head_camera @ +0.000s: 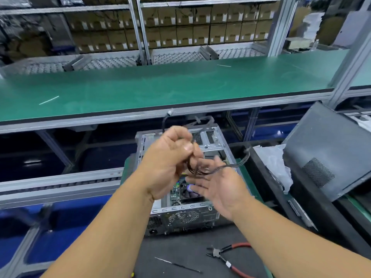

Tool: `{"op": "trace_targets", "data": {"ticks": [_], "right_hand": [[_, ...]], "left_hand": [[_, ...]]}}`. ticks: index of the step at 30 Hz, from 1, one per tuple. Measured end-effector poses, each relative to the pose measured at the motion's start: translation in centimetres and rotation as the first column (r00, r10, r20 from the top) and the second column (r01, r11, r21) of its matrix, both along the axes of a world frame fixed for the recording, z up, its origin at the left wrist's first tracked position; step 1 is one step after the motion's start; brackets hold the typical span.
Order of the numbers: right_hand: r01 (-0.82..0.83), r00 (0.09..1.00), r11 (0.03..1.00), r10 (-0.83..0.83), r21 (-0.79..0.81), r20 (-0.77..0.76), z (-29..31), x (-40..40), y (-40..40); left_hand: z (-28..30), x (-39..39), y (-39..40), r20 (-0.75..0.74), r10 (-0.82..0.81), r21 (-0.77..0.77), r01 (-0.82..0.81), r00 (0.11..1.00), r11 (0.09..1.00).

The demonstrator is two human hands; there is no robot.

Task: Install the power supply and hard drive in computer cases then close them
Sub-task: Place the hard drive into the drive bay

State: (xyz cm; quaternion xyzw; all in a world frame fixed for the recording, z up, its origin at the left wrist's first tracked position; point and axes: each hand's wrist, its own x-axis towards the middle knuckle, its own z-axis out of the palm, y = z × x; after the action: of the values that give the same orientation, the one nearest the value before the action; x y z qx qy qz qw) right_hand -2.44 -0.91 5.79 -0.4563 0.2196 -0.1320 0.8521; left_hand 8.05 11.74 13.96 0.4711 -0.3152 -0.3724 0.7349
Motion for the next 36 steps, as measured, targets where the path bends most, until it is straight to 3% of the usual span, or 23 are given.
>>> {"op": "trace_targets", "data": {"ticks": [2,6,8,10,12,14,18,22,26,29,33,36], "right_hand": [[0.000,0.998,0.980,-0.012,0.199,0.058,0.0,-2.4,-0.5],[0.249,0.953,0.948,-0.201,0.201,-0.228,-3.6,-8.6,-0.8],[0.389,0.881,0.897,-0.295,0.211,-0.371,-6.0,-11.6,-0.6],[0.531,0.762,0.833,-0.390,0.155,-0.516,-8.9,-13.9,-0.7],[0.573,0.691,0.812,-0.404,0.113,-0.599,-11.3,-15.5,-0.8],[0.520,0.662,0.854,-0.374,0.037,-0.650,-12.8,-16.6,-1.2],[0.413,0.605,0.894,-0.413,-0.174,-0.681,-14.6,-18.2,-3.6],[0.333,0.586,0.884,-0.466,-0.327,-0.663,-15.3,-19.6,-6.3],[0.073,0.551,0.786,-0.545,-0.614,-0.632,-15.5,-20.5,-9.2],[0.080,0.539,0.751,-0.586,-0.656,-0.605,-15.8,-20.7,-11.4],[0.076,0.566,0.729,-0.593,-0.680,-0.573,-16.2,-20.2,-15.0],[-0.086,0.545,0.623,-0.624,-0.778,-0.560,-15.8,-19.6,-17.9]], "left_hand": [[-2.1,-2.0,-0.5,0.165,-0.133,0.176,0.104,0.977,0.979],[-6.9,-5.9,-1.7,0.473,-0.407,0.459,0.176,0.781,0.871],[-9.7,-7.5,-2.2,0.611,-0.507,0.549,0.136,0.608,0.825],[-12.5,-8.8,-2.9,0.754,-0.553,0.587,0.014,0.354,0.810],[-15.2,-9.9,-3.5,0.775,-0.616,0.631,-0.115,0.140,0.767],[-17.4,-10.7,-3.8,0.722,-0.691,0.672,-0.255,0.020,0.695],[-20.4,-10.9,-3.8,0.653,-0.756,0.708,-0.400,0.054,0.582],[-20.8,-11.0,-4.4,0.686,-0.728,0.642,-0.471,0.001,0.604],[-20.1,-11.9,-5.3,0.659,-0.748,0.687,-0.342,-0.079,0.641],[-19.5,-13.0,-6.5,0.643,-0.752,0.694,-0.309,-0.141,0.651],[-18.2,-13.9,-8.9,0.578,-0.804,0.722,-0.369,-0.143,0.585],[-17.3,-14.8,-11.1,0.571,-0.815,0.754,-0.332,-0.098,0.567]]}}
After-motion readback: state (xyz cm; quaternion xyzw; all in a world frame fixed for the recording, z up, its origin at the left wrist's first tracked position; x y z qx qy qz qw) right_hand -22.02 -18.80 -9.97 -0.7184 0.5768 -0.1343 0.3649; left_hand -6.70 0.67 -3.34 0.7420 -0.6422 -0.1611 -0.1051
